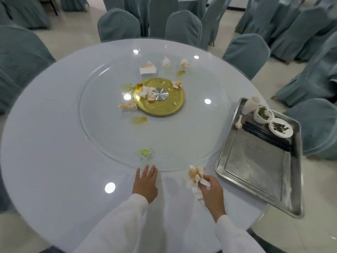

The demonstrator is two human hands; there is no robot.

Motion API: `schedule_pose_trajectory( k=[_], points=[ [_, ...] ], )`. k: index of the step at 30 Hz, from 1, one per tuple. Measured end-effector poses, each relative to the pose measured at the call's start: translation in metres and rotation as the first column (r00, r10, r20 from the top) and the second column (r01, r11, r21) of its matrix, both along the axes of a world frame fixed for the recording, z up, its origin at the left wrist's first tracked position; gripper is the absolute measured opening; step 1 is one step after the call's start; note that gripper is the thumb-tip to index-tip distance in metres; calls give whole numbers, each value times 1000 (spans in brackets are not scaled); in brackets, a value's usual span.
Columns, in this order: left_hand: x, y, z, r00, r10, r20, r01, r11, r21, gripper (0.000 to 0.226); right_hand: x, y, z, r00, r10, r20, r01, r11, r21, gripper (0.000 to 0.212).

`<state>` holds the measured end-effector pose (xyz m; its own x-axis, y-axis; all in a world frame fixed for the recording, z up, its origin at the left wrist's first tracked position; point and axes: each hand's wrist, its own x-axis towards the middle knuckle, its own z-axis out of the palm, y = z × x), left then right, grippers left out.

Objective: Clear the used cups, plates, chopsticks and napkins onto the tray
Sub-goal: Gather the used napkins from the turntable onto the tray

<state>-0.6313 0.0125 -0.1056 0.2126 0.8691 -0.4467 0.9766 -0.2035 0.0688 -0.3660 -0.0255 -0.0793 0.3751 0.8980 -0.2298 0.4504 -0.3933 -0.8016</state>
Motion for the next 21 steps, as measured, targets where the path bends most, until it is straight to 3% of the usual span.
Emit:
schedule_pose_trajectory(
  k=[9,21],
  points=[
    [4,-1,-1,997,41,58,-36,995,-95,85,1,-18,24,974,-151,-171,150,989,-17,4],
    [29,-3,1,997,24,69,-16,993,-113,89,24,-51,41,923,-294,-246,292,955,-47,5]
  ],
)
